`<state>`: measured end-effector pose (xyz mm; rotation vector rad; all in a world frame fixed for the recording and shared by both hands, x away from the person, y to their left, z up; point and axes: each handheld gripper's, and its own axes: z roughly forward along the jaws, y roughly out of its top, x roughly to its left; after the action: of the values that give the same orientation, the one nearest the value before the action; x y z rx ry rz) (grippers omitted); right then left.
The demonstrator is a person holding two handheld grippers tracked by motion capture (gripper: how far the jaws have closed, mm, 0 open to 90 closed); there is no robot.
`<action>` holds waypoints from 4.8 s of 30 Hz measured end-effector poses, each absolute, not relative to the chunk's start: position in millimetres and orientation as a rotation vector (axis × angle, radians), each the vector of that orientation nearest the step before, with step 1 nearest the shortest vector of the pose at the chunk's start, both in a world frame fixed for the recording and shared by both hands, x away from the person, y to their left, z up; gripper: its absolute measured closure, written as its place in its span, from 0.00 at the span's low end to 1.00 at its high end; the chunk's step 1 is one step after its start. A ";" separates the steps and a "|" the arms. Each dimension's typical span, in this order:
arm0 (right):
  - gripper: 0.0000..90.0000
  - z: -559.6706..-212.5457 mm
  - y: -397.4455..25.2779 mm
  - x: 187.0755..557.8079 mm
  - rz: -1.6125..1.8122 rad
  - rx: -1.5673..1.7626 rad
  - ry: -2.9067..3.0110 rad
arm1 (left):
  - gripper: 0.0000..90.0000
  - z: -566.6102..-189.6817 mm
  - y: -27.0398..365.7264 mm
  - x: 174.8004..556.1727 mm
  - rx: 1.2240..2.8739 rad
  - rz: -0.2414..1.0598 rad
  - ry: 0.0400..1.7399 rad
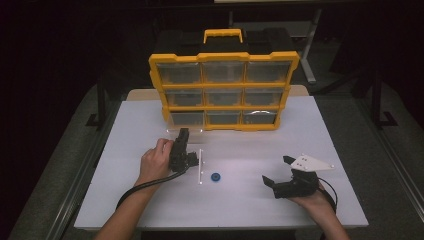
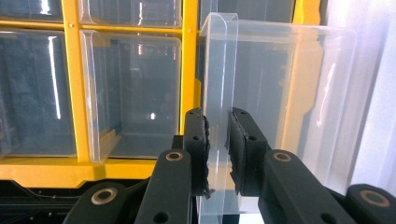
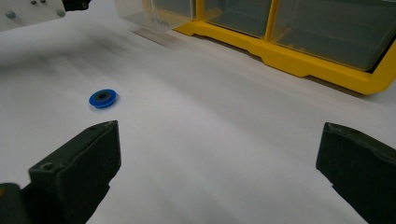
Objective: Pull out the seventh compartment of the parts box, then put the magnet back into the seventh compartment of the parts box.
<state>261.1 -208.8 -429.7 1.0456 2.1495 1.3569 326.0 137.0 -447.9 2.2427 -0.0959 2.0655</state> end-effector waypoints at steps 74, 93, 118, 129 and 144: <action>0.00 -430.1 -209.2 261.0 1.350 1.058 2.143 | 0.31 -442.3 156.8 292.2 2.308 1.970 -0.002; 0.00 -430.1 -208.9 260.7 1.347 1.060 2.144 | 0.03 -445.9 158.5 287.2 2.296 1.921 0.045; 0.00 -430.6 -207.3 260.4 1.331 1.042 2.153 | 0.00 -446.4 163.0 289.2 2.191 1.813 0.193; 0.00 -430.9 -205.9 260.3 1.329 1.038 2.156 | 0.00 -442.8 165.4 289.6 2.185 1.769 0.281; 0.00 -431.3 -206.3 260.6 1.324 1.035 2.157 | 0.00 -440.5 172.6 293.6 2.161 1.640 0.395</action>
<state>260.6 -206.3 -431.3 1.0350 2.1565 1.3239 293.6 172.6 -440.5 2.1613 0.3954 1.6402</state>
